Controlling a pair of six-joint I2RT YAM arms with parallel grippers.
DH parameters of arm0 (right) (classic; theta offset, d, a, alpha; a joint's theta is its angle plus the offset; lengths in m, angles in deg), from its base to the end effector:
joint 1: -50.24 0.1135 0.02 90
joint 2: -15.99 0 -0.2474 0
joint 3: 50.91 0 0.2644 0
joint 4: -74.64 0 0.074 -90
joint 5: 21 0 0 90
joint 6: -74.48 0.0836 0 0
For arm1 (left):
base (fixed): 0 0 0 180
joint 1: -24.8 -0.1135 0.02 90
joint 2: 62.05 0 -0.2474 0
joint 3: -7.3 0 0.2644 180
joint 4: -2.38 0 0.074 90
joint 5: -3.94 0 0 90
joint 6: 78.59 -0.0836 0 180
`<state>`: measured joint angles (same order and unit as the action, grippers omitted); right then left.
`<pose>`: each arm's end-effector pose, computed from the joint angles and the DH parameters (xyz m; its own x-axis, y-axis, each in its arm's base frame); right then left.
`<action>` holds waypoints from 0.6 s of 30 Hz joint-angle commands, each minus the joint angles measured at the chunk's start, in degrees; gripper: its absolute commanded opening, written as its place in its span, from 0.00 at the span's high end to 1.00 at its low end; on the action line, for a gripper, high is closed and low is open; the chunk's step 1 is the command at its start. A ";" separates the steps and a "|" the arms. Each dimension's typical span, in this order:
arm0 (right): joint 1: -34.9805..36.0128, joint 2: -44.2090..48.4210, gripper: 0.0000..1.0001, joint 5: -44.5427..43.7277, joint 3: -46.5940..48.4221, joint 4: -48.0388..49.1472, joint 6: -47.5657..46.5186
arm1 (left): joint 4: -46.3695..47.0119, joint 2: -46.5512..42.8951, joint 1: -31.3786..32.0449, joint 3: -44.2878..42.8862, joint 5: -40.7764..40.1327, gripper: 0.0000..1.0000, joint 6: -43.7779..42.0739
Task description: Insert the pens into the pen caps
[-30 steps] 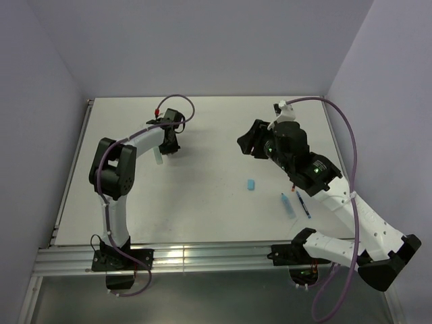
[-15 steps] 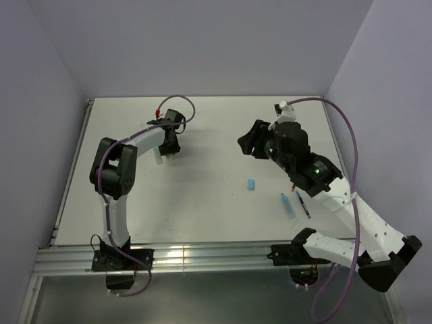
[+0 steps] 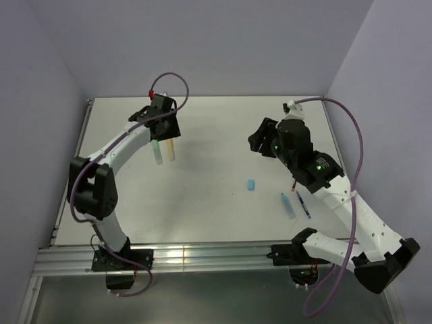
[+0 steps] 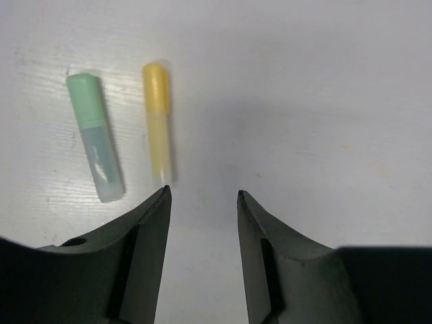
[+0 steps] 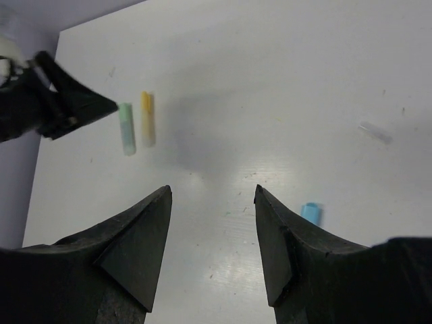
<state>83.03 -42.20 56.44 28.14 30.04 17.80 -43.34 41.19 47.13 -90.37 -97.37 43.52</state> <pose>0.2445 0.1359 0.3552 -0.4812 0.3278 -0.8130 -0.1160 0.8955 0.4297 0.4108 -0.1510 0.2069 -0.7491 -0.2558 -0.6111 -0.1642 0.9654 -0.2028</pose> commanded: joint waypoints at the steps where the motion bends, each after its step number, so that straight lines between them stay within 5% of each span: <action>1: -3.69 -0.16 0.40 -1.86 -0.71 -2.44 -0.36 | 0.61 -9.88 1.22 -0.62 8.13 0.51 -1.97; 11: -19.85 0.27 0.39 2.35 -12.56 -9.82 1.92 | 6.93 -39.93 9.66 21.78 22.27 0.47 -1.10; 18: -25.76 -1.74 0.40 6.32 -18.38 -14.04 4.55 | 12.29 -45.67 9.75 32.34 28.61 0.46 -0.30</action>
<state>58.27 -43.10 60.62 10.68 18.74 20.16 -35.71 -3.73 56.85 -60.67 -74.18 42.59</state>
